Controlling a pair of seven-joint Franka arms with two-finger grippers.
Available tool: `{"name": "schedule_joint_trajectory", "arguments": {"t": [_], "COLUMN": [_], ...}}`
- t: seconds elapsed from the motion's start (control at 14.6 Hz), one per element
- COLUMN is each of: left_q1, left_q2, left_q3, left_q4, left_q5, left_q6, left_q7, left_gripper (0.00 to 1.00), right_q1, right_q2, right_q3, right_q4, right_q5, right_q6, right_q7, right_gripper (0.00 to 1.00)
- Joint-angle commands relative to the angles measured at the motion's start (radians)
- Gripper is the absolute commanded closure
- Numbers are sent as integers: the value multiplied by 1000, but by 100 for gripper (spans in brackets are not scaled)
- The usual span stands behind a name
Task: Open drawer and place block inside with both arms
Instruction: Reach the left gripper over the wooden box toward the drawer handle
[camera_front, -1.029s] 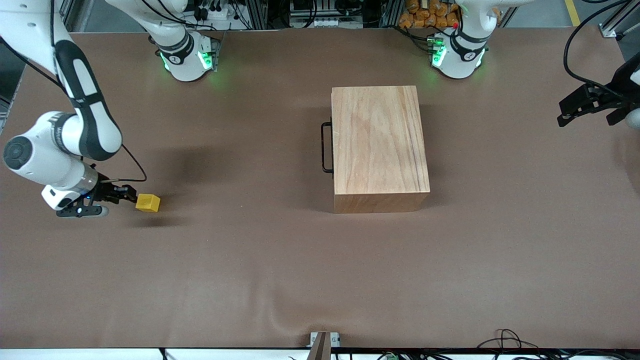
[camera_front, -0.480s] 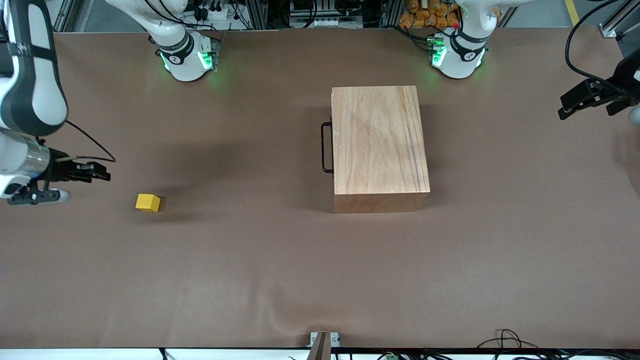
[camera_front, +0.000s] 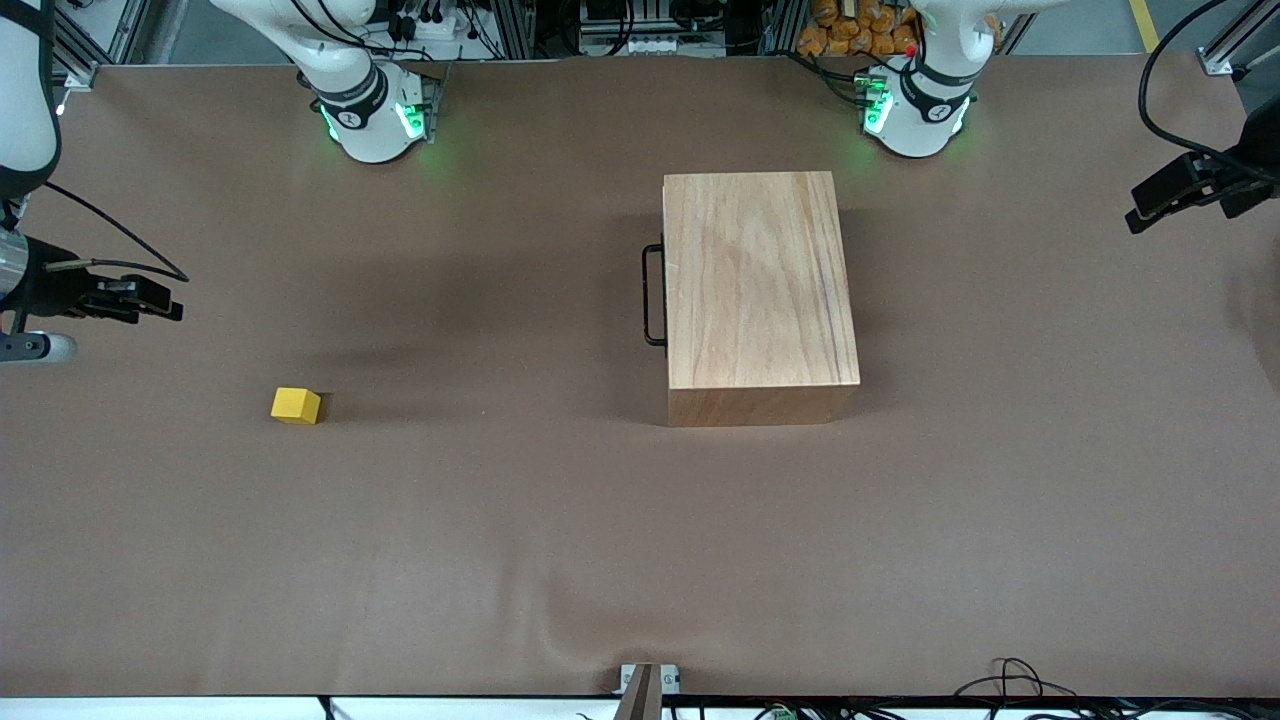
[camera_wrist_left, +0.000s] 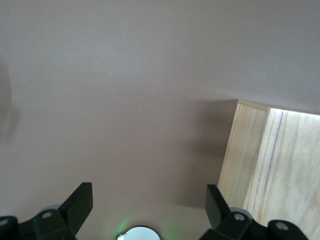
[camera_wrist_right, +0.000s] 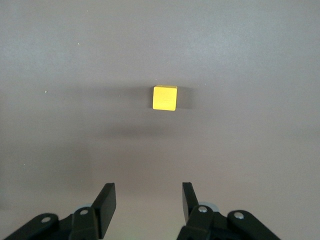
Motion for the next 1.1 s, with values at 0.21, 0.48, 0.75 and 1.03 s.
{"name": "schedule_joint_trajectory", "arguments": {"t": [0.21,0.48,0.75,1.03], "left_q1": [9,-11,-77,-321], "left_q2": [-17,14,80,305], "left_q3": [-3,-26,-106,-117], "left_q4": [7,54,82,255], "left_q5": [10,8,7,13], "left_q6": [-18,-18,-10,8], "left_q7": [-18,-21,-53,-330], "left_gripper": [0,0,0,0], "right_q1": [0,0,0,32], "right_q2": [-8,-20,-21,-23], "right_q3": [3,3,5,8], "right_q4": [26,26,26,32], "right_q5": [3,3,3,1], "right_q6": [-42,-54,-61,-61], "right_q7": [17,19,32,154], "right_gripper": [37,37,37,37]}}
